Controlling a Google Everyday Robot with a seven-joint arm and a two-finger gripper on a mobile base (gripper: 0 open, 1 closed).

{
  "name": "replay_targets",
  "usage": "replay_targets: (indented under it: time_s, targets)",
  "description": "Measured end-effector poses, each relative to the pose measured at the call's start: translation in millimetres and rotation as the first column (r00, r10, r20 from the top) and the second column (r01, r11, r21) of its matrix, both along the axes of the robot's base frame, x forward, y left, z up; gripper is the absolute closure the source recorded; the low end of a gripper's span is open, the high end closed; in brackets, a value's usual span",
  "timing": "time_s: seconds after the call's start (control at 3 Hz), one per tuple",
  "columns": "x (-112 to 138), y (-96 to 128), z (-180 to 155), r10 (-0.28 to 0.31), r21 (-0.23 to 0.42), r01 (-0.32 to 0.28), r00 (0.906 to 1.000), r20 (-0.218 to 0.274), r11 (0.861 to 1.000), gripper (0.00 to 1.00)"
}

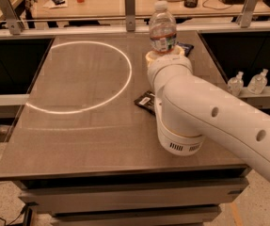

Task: Move water bottle near rxbar blueberry

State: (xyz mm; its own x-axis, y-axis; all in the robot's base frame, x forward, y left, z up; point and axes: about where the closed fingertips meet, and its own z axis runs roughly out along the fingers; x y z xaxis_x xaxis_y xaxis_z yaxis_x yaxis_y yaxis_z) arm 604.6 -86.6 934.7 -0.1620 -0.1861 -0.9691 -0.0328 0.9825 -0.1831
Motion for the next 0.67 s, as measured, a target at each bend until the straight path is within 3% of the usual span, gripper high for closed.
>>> replay_targets:
  time_s: [0.33,0.67]
  targets:
    - [-16,-55,9,-0.177,-0.044,0.179,0.9832,0.044,0.983,1.00]
    - [-30,-103,16,-0.325,-0.035,0.331,0.9392,0.110,0.943,1.00]
